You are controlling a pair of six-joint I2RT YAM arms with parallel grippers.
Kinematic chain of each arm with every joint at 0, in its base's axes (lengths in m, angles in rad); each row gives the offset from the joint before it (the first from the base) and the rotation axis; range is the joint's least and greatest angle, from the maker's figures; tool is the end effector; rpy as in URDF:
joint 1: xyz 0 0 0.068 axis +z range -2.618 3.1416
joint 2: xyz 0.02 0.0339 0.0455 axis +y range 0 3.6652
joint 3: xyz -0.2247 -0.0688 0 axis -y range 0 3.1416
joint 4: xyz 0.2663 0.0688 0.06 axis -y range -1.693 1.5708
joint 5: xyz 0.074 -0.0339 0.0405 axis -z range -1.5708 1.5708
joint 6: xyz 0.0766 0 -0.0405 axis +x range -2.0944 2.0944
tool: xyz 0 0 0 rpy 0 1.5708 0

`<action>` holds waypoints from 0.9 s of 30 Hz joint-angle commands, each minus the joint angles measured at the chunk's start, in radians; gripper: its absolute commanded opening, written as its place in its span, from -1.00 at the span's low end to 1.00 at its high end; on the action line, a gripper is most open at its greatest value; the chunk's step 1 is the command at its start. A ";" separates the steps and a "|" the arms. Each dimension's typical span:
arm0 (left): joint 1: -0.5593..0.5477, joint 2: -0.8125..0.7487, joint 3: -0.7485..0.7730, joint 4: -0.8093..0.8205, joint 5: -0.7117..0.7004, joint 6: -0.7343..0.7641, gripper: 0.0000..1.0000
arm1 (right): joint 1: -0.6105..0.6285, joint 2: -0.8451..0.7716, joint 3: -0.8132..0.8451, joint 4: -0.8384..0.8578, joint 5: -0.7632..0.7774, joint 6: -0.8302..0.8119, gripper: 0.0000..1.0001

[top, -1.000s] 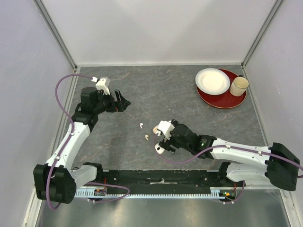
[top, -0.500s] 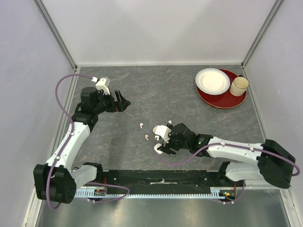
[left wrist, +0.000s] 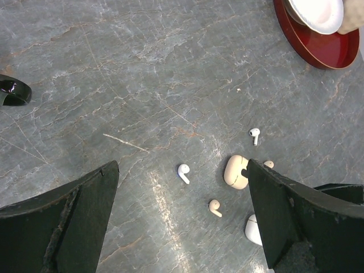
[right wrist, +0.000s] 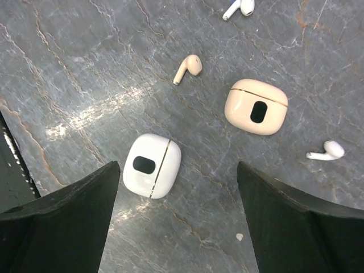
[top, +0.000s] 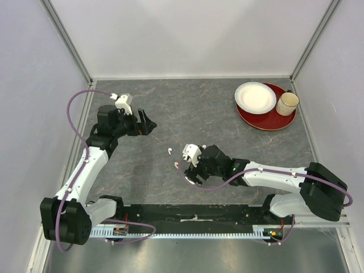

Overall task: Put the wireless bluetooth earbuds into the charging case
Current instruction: Pick up the charging case at the center of the board.

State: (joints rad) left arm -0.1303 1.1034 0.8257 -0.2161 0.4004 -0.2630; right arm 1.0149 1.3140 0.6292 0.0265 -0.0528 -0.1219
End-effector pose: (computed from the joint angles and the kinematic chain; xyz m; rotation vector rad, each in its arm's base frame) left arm 0.3120 -0.0710 0.2303 0.1132 2.0834 -0.6540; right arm 0.1687 0.2792 0.1168 -1.2544 1.9089 0.5384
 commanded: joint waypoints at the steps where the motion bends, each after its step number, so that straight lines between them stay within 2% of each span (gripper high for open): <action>1: 0.003 -0.002 0.047 -0.003 0.005 0.030 0.99 | -0.001 0.030 0.043 0.027 0.022 0.152 0.81; 5: 0.003 -0.011 0.043 0.000 0.005 0.033 0.99 | 0.004 0.022 0.003 0.056 0.076 0.235 0.82; 19: 0.003 -0.007 0.041 0.000 0.014 0.034 0.99 | 0.062 0.097 -0.005 0.090 0.099 0.251 0.77; 27: 0.003 -0.002 0.043 0.000 0.014 0.033 0.99 | 0.094 0.097 -0.043 0.093 0.185 0.300 0.68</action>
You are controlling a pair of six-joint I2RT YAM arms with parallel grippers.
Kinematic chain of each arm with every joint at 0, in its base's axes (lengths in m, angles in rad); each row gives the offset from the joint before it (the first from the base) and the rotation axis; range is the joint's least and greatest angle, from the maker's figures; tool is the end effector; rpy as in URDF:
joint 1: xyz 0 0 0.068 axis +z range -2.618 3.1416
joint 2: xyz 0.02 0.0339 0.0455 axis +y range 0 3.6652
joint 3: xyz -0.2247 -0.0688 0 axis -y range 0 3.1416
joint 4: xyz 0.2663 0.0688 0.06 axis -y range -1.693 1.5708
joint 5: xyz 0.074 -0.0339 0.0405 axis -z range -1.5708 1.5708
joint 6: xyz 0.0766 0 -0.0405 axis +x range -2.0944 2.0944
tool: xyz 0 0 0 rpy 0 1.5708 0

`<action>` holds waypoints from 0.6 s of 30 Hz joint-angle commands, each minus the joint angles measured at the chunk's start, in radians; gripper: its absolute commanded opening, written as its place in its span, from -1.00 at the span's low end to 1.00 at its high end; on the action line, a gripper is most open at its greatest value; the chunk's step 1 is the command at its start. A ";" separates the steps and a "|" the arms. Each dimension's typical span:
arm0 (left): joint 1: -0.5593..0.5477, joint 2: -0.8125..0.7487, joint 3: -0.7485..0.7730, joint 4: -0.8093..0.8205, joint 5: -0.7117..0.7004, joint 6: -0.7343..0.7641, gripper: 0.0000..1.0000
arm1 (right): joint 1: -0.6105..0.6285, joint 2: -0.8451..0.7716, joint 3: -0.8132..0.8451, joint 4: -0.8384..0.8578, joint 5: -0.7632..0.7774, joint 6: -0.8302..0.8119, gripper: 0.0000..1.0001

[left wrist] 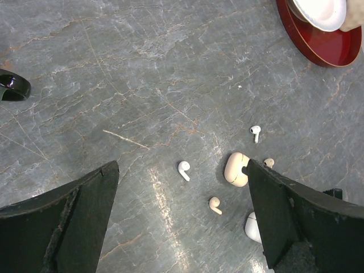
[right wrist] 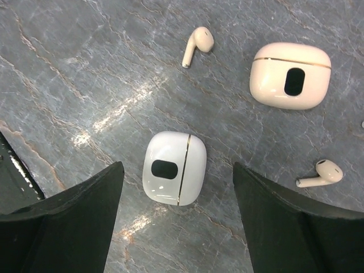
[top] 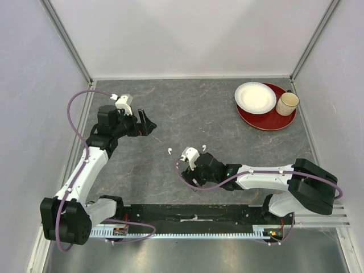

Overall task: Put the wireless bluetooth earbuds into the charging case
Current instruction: Pick up the charging case at the center of the board.

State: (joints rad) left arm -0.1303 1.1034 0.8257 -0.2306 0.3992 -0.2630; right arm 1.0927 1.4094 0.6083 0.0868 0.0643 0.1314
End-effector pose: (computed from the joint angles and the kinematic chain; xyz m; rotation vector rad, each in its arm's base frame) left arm 0.3110 -0.0708 0.2284 0.1091 2.0979 -0.6534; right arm 0.1543 0.2872 0.0872 -1.0550 2.0977 0.5540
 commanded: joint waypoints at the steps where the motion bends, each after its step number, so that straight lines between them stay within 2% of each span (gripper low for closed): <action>1: 0.003 -0.001 0.043 0.011 0.016 0.031 0.99 | 0.016 0.000 -0.028 0.036 0.077 0.054 0.68; 13: 0.003 0.003 0.043 0.010 0.015 0.031 0.99 | 0.039 0.065 -0.035 0.085 0.081 0.106 0.60; 18: 0.003 0.003 0.043 0.008 0.016 0.031 0.99 | 0.047 0.080 -0.035 0.079 0.101 0.120 0.40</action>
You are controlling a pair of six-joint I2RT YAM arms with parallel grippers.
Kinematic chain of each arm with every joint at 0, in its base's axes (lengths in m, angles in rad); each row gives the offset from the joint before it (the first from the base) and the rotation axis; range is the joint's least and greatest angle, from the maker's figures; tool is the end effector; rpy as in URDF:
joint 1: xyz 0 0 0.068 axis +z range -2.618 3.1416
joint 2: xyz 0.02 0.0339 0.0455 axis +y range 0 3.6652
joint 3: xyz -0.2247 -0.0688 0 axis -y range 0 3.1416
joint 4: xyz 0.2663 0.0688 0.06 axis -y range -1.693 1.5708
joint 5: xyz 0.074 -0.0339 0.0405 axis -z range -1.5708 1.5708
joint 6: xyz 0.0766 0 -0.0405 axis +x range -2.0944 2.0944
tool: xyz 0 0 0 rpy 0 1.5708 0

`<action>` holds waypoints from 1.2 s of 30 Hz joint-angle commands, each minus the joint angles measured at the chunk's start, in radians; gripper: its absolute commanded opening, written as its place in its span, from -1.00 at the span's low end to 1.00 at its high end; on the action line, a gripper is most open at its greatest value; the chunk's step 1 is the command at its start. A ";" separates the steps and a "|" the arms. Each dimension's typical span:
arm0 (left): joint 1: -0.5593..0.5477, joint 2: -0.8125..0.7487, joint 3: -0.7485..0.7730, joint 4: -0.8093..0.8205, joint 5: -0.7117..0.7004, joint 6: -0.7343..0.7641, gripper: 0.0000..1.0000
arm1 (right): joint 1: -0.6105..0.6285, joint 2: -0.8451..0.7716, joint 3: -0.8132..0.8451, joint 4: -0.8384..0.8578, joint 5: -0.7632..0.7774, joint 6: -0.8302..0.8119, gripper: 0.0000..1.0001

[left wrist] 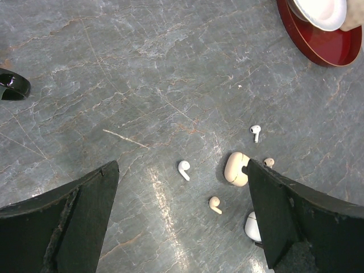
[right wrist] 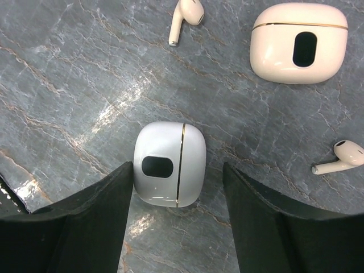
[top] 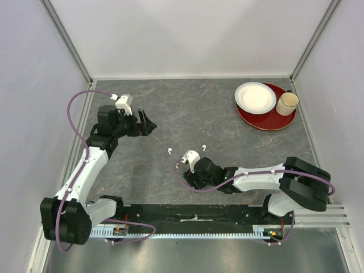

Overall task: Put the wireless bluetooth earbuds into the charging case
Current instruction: Pick up the charging case at the center of the board.

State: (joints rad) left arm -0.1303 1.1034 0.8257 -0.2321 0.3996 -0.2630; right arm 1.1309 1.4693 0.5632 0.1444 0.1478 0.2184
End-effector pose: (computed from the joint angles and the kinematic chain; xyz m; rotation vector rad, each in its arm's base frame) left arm 0.3109 -0.0708 0.2282 0.1090 2.0994 -0.6538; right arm 0.1452 0.2821 0.0611 -0.9792 2.1661 0.4981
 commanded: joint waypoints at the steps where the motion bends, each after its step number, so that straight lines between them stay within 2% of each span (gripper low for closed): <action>1: 0.003 0.003 0.043 0.010 0.013 0.031 0.99 | 0.010 0.022 0.009 0.020 0.019 0.038 0.39; 4: 0.003 0.003 0.043 0.007 0.010 0.031 0.99 | 0.015 0.022 0.007 0.004 0.029 0.044 0.36; 7: 0.003 0.001 0.043 0.007 0.007 0.031 0.99 | 0.021 0.016 0.006 -0.009 0.026 0.045 0.24; 10: 0.003 -0.002 0.049 0.002 0.010 0.034 1.00 | 0.023 0.000 0.007 -0.014 0.021 0.042 -0.01; 13: 0.003 -0.025 0.046 0.008 -0.001 0.024 1.00 | 0.023 -0.018 0.036 -0.034 0.010 0.018 -0.34; 14: 0.003 -0.045 0.036 0.016 -0.005 0.013 1.00 | 0.023 -0.026 0.047 -0.057 0.007 0.013 -0.54; 15: 0.004 -0.056 0.032 0.028 -0.010 -0.002 1.00 | 0.023 -0.032 0.067 -0.066 0.006 0.003 -0.63; 20: 0.003 -0.146 -0.032 0.103 -0.039 -0.062 1.00 | 0.021 -0.098 0.121 -0.100 0.002 -0.017 -0.89; 23: 0.003 -0.201 -0.065 0.091 -0.024 -0.078 0.99 | 0.021 -0.148 0.158 -0.129 0.016 -0.042 -0.93; 33: 0.003 -0.234 -0.094 0.099 0.468 -0.231 1.00 | 0.023 -0.328 0.263 -0.204 -0.053 -0.241 -0.95; 36: 0.001 -0.263 -0.091 0.097 0.508 -0.269 1.00 | 0.023 -0.369 0.280 -0.223 -0.062 -0.286 -0.98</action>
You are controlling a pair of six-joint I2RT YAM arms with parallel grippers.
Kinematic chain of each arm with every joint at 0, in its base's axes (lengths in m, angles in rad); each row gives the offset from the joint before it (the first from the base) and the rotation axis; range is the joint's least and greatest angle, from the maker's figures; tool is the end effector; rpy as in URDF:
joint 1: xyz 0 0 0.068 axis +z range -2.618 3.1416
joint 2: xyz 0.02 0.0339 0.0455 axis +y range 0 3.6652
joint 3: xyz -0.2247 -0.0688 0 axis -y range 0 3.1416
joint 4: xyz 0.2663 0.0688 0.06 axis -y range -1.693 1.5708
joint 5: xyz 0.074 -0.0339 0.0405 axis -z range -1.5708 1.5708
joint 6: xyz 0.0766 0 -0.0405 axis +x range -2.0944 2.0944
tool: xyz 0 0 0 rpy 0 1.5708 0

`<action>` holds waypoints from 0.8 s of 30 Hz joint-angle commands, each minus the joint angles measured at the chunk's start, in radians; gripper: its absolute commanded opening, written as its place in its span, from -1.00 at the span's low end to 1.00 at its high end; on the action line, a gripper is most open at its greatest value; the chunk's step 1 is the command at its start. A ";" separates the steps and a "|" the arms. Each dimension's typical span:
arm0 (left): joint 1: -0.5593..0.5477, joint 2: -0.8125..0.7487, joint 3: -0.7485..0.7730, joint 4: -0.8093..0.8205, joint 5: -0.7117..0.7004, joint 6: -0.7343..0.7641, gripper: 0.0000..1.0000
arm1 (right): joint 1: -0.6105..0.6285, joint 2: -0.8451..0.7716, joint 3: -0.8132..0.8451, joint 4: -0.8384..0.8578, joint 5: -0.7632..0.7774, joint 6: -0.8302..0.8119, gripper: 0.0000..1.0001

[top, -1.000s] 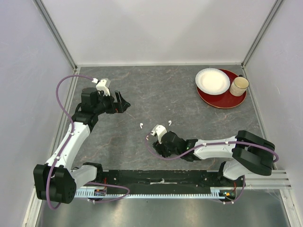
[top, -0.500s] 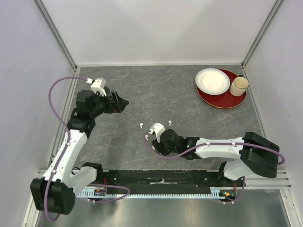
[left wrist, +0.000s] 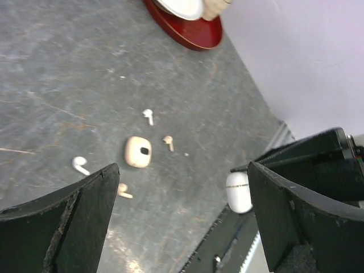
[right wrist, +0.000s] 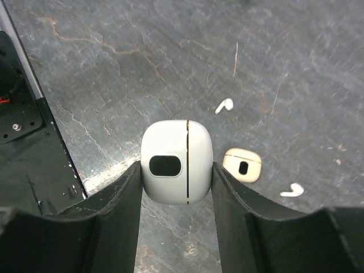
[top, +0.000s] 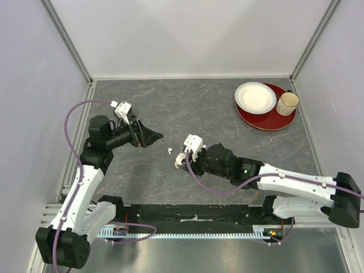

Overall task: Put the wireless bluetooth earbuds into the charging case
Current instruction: Pick up the charging case at the center of the board.

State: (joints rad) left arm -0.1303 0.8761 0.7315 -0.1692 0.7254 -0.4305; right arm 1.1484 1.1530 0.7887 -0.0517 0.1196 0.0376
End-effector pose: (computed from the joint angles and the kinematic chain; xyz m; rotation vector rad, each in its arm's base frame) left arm 0.2643 -0.0859 0.2666 0.2305 1.9271 -1.0586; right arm 0.1462 0.3030 0.2194 -1.0084 1.7759 0.6416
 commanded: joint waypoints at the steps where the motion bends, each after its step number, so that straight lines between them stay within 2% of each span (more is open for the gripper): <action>1: 0.001 -0.045 0.002 0.039 0.192 -0.117 1.00 | 0.005 -0.068 0.057 -0.030 -0.037 -0.114 -1.00; 7: -0.055 -0.078 -0.033 0.088 0.247 -0.220 0.99 | 0.004 -0.093 0.063 -0.031 -0.040 -0.153 -1.00; 9: -0.113 -0.075 -0.043 0.088 0.241 -0.229 0.99 | 0.005 -0.095 0.064 -0.030 -0.043 -0.160 -1.00; 14: -0.305 -0.080 -0.060 0.083 0.096 -0.225 0.98 | 0.005 -0.093 0.066 -0.027 -0.025 -0.163 -1.00; 24: -0.382 0.021 -0.057 0.069 -0.007 -0.218 0.84 | 0.004 -0.121 0.066 -0.004 -0.047 -0.137 -1.00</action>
State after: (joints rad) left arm -0.4889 0.8677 0.6659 -0.1104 0.7723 -0.6235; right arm 1.1484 1.0721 0.8108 -0.0956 0.0849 -0.1089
